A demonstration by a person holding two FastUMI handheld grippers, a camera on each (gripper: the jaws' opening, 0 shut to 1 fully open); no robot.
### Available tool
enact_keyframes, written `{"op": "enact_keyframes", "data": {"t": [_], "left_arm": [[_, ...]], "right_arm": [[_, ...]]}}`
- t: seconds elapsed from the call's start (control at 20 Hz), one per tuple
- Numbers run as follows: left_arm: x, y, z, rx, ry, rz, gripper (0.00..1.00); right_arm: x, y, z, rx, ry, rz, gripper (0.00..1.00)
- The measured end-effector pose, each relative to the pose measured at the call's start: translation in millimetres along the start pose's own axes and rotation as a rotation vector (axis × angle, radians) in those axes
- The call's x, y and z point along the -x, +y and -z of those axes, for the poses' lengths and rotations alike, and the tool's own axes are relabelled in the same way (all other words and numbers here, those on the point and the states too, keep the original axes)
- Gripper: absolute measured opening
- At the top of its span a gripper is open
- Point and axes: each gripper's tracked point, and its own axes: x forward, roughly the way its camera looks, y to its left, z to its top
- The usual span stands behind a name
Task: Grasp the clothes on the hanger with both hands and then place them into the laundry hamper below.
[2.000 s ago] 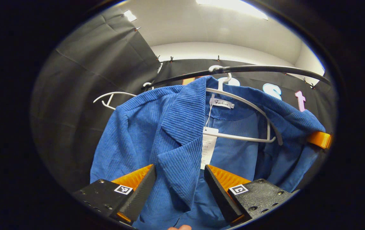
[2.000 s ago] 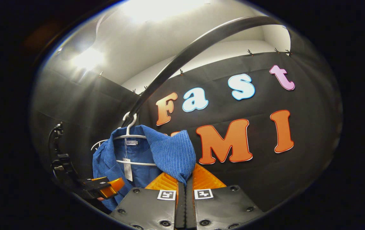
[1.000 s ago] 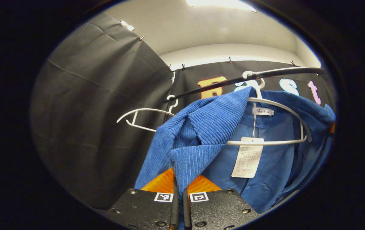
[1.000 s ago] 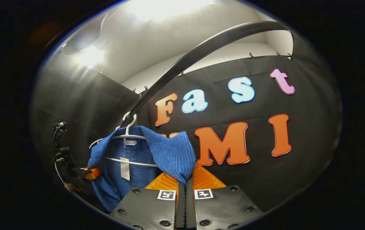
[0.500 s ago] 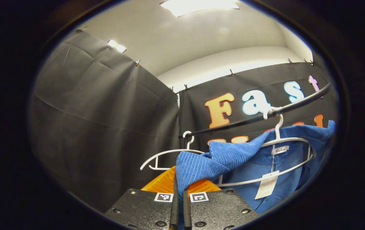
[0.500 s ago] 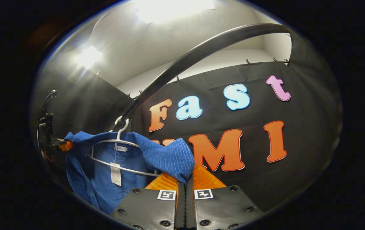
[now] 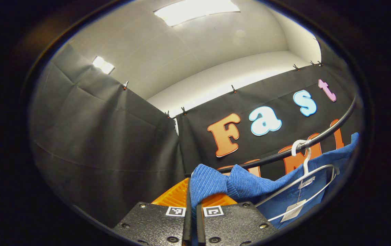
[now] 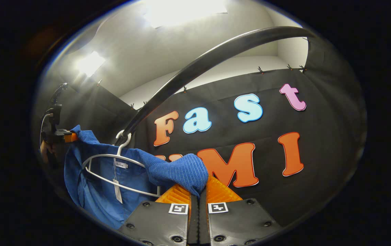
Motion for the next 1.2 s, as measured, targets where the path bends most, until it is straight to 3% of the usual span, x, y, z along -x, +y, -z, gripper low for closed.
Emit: {"op": "enact_keyframes", "data": {"t": [0.2,0.45,0.65,0.85,1.2], "left_arm": [[-22,-4,14,-0.012,0.001,0.162,0.04],[-42,-3,70,0.157,0.066,0.311,0.06],[-47,-5,116,0.238,0.108,0.353,0.06],[-38,-18,170,0.240,0.174,0.362,0.06],[-26,-25,203,0.323,0.212,0.362,0.07]], "right_arm": [[4,-3,-2,0.028,-0.001,0.036,0.07],[6,-2,-2,0.005,0.012,0.075,0.07],[1,3,0,0.004,0.014,0.102,0.07],[-1,4,1,0.005,0.019,0.131,0.07],[-15,2,-3,0.054,0.009,0.163,0.07]]}}
